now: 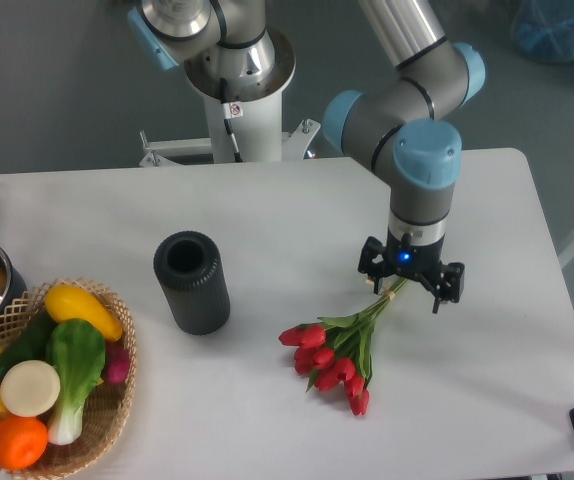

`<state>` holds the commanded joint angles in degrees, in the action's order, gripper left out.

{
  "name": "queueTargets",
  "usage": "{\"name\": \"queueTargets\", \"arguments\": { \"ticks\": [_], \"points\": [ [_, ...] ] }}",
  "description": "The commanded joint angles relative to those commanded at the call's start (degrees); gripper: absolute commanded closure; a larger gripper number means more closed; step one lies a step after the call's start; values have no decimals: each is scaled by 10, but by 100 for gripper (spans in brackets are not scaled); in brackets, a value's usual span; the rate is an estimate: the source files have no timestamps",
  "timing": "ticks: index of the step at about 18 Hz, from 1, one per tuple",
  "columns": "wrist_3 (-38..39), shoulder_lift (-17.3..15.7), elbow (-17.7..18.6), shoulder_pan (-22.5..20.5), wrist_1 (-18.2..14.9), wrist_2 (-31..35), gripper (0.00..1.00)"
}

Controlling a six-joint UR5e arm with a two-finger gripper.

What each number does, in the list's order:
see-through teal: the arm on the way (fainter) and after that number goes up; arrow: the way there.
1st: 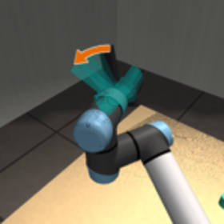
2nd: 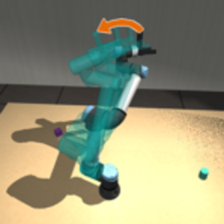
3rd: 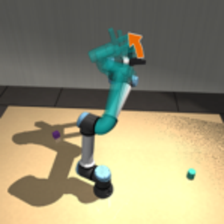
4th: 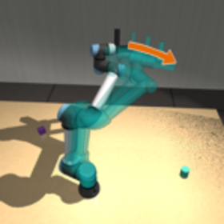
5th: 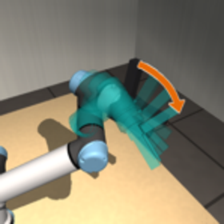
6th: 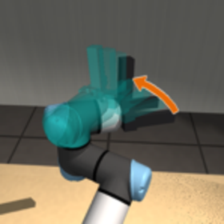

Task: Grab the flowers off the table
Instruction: 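Lower the open gripper onto the tulip stems near the blooms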

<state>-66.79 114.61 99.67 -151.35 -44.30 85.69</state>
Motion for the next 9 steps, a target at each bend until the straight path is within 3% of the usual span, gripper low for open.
{"name": "queueTargets", "arguments": {
  "ticks": [5,9],
  "points": [
    [-15,13,18,27,-3,0,0],
    [-15,32,11,28,-1,0,0]
  ]
}}
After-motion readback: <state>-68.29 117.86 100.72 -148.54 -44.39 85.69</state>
